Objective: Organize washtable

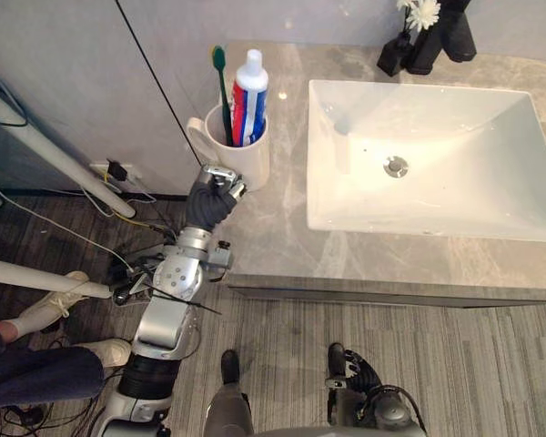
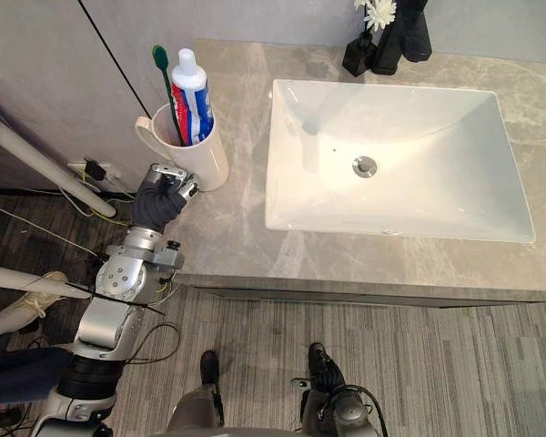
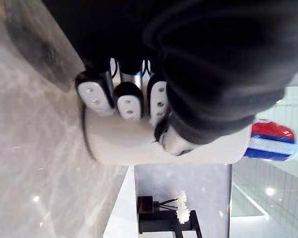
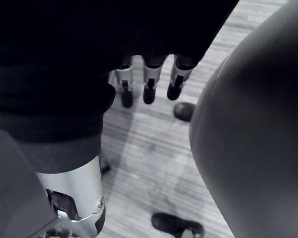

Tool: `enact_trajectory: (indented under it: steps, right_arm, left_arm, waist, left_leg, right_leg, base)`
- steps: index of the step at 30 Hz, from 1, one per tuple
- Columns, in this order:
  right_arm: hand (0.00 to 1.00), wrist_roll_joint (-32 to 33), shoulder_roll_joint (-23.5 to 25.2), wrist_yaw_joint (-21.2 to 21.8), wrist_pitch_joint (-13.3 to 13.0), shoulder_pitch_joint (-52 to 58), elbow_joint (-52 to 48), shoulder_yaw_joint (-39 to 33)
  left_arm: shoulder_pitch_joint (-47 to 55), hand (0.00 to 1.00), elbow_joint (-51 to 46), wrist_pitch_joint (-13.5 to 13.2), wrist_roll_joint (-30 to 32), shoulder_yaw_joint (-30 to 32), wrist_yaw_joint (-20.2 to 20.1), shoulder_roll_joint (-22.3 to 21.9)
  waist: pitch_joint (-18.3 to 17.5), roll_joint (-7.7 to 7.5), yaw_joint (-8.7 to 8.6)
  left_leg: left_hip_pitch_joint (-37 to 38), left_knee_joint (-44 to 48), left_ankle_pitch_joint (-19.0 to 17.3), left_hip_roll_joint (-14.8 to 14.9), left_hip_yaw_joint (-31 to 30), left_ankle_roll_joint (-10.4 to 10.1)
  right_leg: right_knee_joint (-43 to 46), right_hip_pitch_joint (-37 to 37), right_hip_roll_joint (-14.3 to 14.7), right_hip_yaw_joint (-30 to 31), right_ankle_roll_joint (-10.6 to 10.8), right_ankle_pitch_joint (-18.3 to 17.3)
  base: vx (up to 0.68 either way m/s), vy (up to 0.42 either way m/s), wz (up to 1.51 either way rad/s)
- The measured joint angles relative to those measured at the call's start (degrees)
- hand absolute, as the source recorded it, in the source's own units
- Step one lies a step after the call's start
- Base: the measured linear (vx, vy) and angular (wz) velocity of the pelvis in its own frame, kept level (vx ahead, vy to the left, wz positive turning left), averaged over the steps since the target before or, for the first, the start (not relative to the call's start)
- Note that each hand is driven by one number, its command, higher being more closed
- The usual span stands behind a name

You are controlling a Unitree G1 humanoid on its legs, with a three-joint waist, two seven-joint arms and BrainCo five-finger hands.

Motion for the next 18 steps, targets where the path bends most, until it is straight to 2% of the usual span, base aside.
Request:
enact_trajectory:
  steps: [12, 18]
  right_arm:
    - [0.00, 0.04, -0.07, -0.07, 0.08, 0.01, -1.43, 1.62]
    - [0.00, 0.05, -0.11, -0.19, 0.08, -0.32, -2.18, 2.22]
  left_arm:
    - [-8.32, 1.00, 8.82, 0.01, -2.28, -0.46, 1.59, 0.46]
    - [-13.07, 1.00, 12.33, -0.11, -2.71, -0.57, 2.67, 1.54]
  waist:
    - [0.01, -0.02, -0.22]
    - [0.04, -0.09, -1.24]
  left_leg:
    - [-1.20, 0.18, 0.33, 0.00, -0.04, 0.07]
    - [-2.34, 0.16, 0.76, -0.01, -0.01, 0.17]
  right_leg:
    - [-0.69, -0.86, 0.00, 0.11, -0.04, 1.00]
    - [-1.19, -1.78, 0.02, 0.47, -0.12, 1.71]
  base:
    - [0.00, 0.000, 0.00]
    - [0.00, 0.000, 0.00]
